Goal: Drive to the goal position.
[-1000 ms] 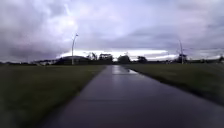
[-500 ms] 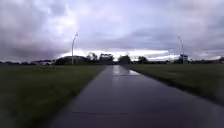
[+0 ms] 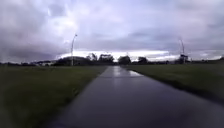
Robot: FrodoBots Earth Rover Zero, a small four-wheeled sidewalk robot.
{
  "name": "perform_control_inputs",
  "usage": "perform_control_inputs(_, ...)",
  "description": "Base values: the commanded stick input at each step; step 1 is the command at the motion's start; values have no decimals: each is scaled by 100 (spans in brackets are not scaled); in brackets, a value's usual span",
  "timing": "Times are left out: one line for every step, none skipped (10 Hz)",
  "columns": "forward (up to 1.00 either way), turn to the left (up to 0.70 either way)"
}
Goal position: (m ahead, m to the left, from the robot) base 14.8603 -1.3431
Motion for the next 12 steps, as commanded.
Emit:
perform_control_inputs(70, 0)
perform_control_inputs(70, 0)
perform_control_inputs(70, 0)
perform_control_inputs(70, 0)
perform_control_inputs(70, 0)
perform_control_inputs(70, 0)
perform_control_inputs(70, 0)
perform_control_inputs(70, 0)
perform_control_inputs(70, 0)
perform_control_inputs(70, 0)
perform_control_inputs(70, 0)
perform_control_inputs(70, 0)
